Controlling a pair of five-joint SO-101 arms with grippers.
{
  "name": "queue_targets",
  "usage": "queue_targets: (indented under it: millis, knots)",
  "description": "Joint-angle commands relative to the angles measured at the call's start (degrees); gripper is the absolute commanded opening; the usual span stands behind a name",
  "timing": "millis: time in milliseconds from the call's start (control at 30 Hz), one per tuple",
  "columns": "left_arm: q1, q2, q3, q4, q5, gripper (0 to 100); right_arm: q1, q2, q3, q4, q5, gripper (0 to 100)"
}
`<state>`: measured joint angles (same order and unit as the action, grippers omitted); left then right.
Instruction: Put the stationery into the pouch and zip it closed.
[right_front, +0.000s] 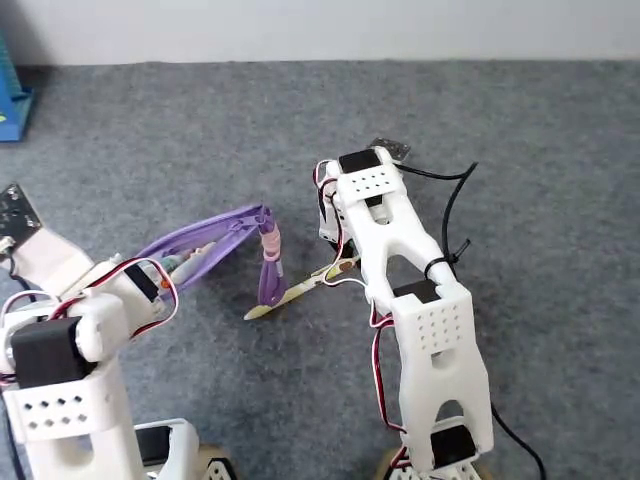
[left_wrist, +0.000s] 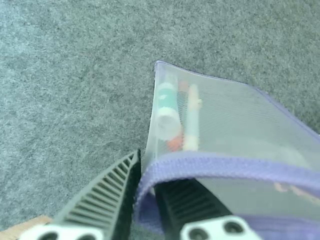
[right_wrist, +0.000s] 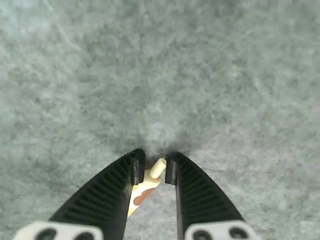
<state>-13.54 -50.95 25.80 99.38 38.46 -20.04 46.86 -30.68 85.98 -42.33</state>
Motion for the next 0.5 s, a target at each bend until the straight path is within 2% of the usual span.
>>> queue_targets:
  millis: [0,233,467]
  knots:
    - [-0.6,-0.8,-1.3,-0.6,0.5,1,-0.9,-0.2,-6.7,2.1,-0.6,0.8]
    - [-0.6,-0.8,-1.3,-0.6,0.5,1,1.7,-0.2,-25.3,16.5,3.9,0.7]
    - [-0.6,-0.5,-1.3,-0.6,0.5,1,5.0,-8.3,-34.0,16.9,14.3,0.7]
